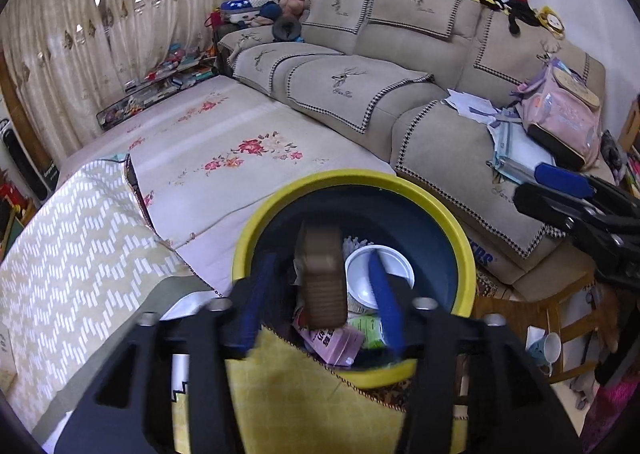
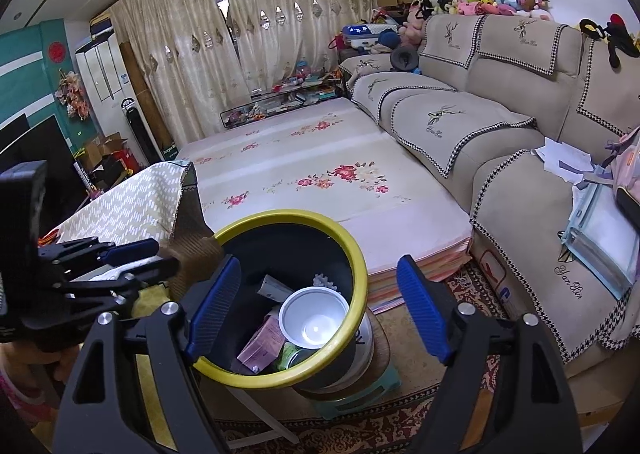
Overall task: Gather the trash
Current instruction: 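Carry the brown container over the bin and open the left gripper, then return the left gripper to the table and grasp the red snack bag with the right gripper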
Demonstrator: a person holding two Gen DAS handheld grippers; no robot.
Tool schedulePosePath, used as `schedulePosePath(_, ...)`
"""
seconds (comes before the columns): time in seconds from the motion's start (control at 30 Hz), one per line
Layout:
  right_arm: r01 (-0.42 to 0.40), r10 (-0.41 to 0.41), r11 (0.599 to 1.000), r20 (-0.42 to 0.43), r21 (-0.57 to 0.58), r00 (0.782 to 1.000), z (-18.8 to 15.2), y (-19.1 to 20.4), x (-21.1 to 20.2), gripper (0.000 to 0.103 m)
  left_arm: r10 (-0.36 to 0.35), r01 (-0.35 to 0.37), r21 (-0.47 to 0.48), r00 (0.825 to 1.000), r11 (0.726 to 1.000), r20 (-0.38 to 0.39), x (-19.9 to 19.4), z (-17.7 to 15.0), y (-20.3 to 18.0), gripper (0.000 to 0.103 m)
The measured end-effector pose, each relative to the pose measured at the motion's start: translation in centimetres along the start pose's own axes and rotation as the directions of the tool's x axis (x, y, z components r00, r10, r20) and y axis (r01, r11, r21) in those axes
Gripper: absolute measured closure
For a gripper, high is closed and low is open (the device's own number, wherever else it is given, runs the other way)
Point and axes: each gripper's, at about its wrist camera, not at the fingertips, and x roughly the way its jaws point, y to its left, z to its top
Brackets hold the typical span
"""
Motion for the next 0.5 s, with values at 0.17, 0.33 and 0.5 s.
schedulePosePath(0.17, -0.014, 0.014, 1.0, -0.017, -0.014, 1.0, 0.0, 0.8, 0.5, 0.027, 0.024, -0.023, -0.028, 0.999, 0.999, 0.041, -2.5, -1.0, 1.8, 0.049)
schedulePosePath(0.33, -0.044, 0.042, 0.998, -0.046, -0.05, 0.998, -0.3, 2.9, 1.5, 0.027, 0.103, -0.091, -0.121, 0.989, 0.989, 0.104, -7.4, -4.1, 6.2, 0.047)
schedulePosePath(0.5, -0.109, 0.103, 0.988, -0.066, -0.106, 0.993, 0.1, 6.5, 2.2, 0.027, 0.271, -0.236, -0.25, 0.956, 0.939, 0.113, -12.2, -9.3, 12.6, 0.044)
